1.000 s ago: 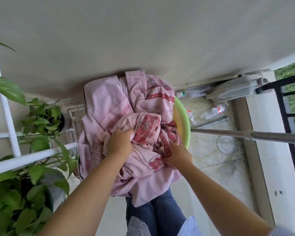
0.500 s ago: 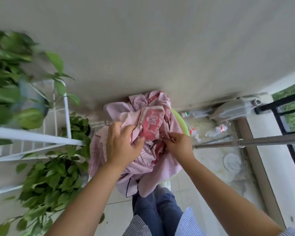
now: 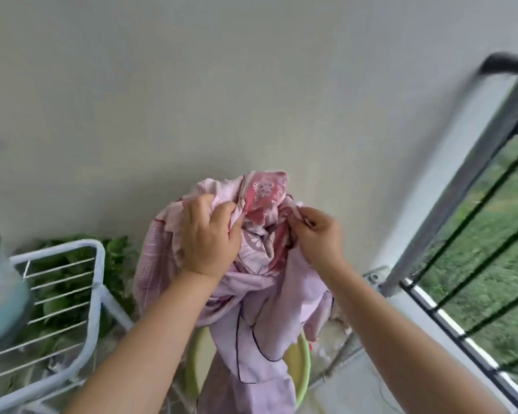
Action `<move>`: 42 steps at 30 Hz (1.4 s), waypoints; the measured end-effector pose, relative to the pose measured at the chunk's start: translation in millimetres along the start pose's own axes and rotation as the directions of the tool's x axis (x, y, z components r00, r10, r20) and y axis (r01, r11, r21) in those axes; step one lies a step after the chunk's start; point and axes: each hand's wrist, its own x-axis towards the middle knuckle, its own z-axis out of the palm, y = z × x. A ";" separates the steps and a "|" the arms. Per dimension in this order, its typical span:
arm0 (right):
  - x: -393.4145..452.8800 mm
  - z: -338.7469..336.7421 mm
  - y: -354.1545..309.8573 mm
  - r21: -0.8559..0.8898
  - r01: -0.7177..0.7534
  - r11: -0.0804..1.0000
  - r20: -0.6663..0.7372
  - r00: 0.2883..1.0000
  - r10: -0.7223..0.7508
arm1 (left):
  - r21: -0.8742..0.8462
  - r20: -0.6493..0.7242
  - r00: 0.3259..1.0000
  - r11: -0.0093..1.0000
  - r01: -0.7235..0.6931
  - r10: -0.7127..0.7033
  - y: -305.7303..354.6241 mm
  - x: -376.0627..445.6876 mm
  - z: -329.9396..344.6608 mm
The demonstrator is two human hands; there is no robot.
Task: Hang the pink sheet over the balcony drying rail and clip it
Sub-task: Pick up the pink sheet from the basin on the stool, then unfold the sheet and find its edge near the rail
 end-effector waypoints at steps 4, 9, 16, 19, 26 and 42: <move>-34.0 -4.3 -9.7 0.107 -0.101 0.989 0.021 0.995 0.099 | -0.031 -0.026 0.996 0.996 -0.088 0.087 11.4 -0.4 -29.2; -57.1 -16.7 -16.6 0.049 -0.088 0.995 -0.080 0.993 0.091 | -0.075 -0.058 0.992 0.990 -0.116 0.112 18.3 -11.1 -45.1; -85.1 -127.0 -51.3 -0.162 0.050 0.986 -0.341 0.934 -0.104 | -0.386 -0.058 0.998 0.922 0.008 -0.033 82.3 25.6 -42.0; -109.3 -184.6 -73.4 -0.233 0.158 0.960 -0.487 0.835 -0.256 | -0.564 -0.037 0.993 0.823 0.071 -0.112 131.7 57.2 -41.4; -177.6 -297.8 -98.3 -0.536 -0.088 0.839 -0.496 0.838 -0.229 | -0.845 0.032 0.997 0.530 0.066 -0.073 252.6 103.5 -55.6; -135.9 -368.0 -92.0 -0.394 -0.356 0.847 -0.518 0.848 0.116 | -0.929 -0.107 0.979 0.332 -0.161 0.174 339.9 147.3 -57.1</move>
